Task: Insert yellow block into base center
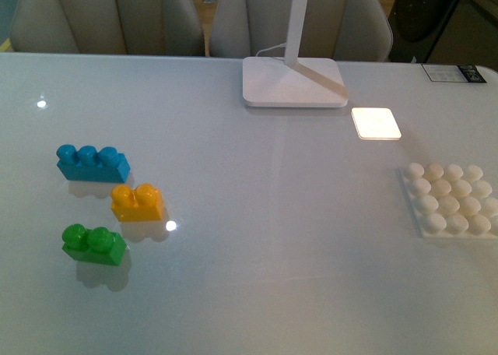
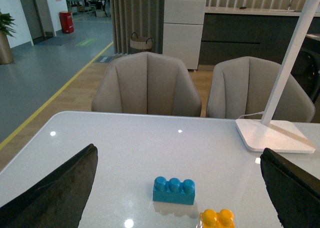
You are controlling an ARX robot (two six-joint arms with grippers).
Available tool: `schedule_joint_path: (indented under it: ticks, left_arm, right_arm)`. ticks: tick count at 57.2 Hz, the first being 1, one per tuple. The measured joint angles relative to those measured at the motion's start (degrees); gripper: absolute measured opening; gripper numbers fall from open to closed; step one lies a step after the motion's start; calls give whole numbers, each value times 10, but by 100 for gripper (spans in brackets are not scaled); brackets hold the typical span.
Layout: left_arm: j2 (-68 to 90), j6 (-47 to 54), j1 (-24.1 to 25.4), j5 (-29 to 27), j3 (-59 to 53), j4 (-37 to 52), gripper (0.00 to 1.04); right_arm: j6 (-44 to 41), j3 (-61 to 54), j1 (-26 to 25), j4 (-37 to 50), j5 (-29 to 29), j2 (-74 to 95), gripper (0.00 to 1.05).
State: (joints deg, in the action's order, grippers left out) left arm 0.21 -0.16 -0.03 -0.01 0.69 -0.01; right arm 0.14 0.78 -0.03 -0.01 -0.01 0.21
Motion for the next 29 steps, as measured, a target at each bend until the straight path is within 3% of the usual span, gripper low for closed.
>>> schedule_joint_path:
  ticks: [29]
  left_arm:
    - [0, 0, 0, 0, 0, 0, 97]
  right_arm:
    - [0, 0, 0, 0, 0, 0, 96]
